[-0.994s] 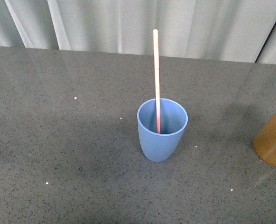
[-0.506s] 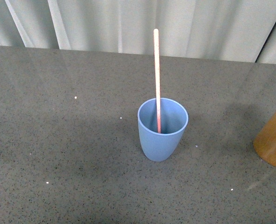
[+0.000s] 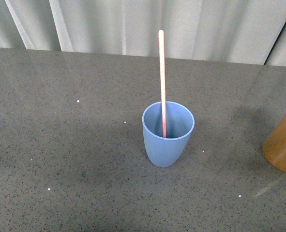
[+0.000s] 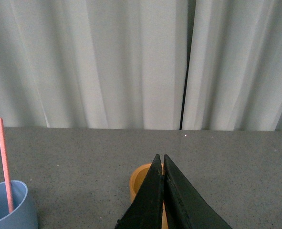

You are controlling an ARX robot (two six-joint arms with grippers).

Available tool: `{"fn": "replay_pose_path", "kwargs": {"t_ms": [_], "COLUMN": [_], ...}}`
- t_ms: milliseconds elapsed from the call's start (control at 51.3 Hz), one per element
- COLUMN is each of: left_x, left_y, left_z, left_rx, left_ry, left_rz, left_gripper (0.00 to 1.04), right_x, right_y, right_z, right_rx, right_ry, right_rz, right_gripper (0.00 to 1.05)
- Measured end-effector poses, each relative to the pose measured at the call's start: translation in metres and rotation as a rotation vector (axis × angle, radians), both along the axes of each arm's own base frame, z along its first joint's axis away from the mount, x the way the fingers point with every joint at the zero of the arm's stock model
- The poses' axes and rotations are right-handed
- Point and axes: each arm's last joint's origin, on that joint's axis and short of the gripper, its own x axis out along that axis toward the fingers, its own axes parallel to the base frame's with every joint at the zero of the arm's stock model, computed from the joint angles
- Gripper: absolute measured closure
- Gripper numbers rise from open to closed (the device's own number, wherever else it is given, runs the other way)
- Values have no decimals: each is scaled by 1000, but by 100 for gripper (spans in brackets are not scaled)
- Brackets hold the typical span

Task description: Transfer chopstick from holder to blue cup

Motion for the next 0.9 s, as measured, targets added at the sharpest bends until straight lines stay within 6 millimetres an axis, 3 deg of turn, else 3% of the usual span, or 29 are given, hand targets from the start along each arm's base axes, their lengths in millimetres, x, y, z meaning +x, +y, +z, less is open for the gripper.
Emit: {"fn": "replay_pose_path", "kwargs": {"t_ms": [292,351,487,565,662,779,896], "left_x": [0,0,0,0,0,0,0], "left_y": [0,0,0,0,0,0,0], "left_z": [0,0,0,0,0,0,0], "left_rx": [0,0,0,0,0,0,0], "left_ry": [-2,-2,-2,-2,-2,-2,-2], "left_rz": [0,0,0,0,0,0,0], "left_gripper": [7,7,7,7,7,7,7], "right_x": [0,0,0,0,0,0,0], "right_y": [0,0,0,0,0,0,0], "right_z": [0,0,0,0,0,0,0], "right_rx": [0,0,0,0,0,0,0], "right_ry": [2,2,2,2,2,2,2], "right_rz": [0,0,0,0,0,0,0], "right_gripper": [104,97,63,51,28,10,11]}}
